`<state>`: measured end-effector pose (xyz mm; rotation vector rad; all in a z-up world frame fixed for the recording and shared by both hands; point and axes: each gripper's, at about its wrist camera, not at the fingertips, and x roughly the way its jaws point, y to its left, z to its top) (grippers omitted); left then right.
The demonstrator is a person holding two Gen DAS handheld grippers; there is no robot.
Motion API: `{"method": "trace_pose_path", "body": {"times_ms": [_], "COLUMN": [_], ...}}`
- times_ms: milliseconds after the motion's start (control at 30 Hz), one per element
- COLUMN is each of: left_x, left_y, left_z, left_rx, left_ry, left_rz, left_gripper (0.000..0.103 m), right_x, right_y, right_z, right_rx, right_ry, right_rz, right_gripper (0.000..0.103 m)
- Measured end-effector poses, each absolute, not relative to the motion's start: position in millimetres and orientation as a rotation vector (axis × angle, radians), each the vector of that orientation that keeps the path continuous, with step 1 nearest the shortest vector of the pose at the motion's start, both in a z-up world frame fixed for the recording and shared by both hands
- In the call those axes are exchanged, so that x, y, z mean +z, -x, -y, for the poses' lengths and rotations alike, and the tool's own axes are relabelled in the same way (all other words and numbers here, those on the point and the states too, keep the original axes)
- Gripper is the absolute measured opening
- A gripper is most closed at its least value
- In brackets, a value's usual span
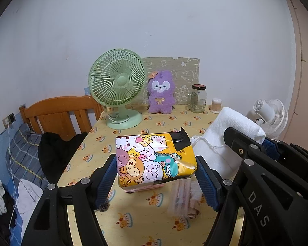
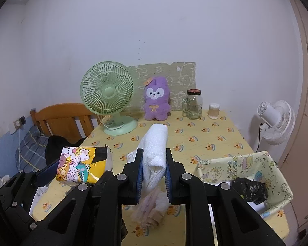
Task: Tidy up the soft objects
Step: 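Lift the cartoon pouch and white cloth off the table with both tools, then carry the cartoon pouch and white cloth with both tools toward the basket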
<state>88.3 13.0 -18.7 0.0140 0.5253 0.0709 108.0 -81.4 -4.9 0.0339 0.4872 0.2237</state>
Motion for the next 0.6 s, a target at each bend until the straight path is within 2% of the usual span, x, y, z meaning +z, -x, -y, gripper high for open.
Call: {"method": "trace_pose_path", "body": {"times_ms": [600], "left_x": [-15], "left_y": [-100], "left_z": [46], "left_rx": [-0.014], "left_ry": [-0.034], "left_rz": [-0.504], "left_gripper": [0.076], "right_x": [0], "right_y": [-115], "right_z": [140], "right_rx": [0.166], "right_ry": [-0.042], "right_rz": [-0.468], "right_gripper": [0.021]}}
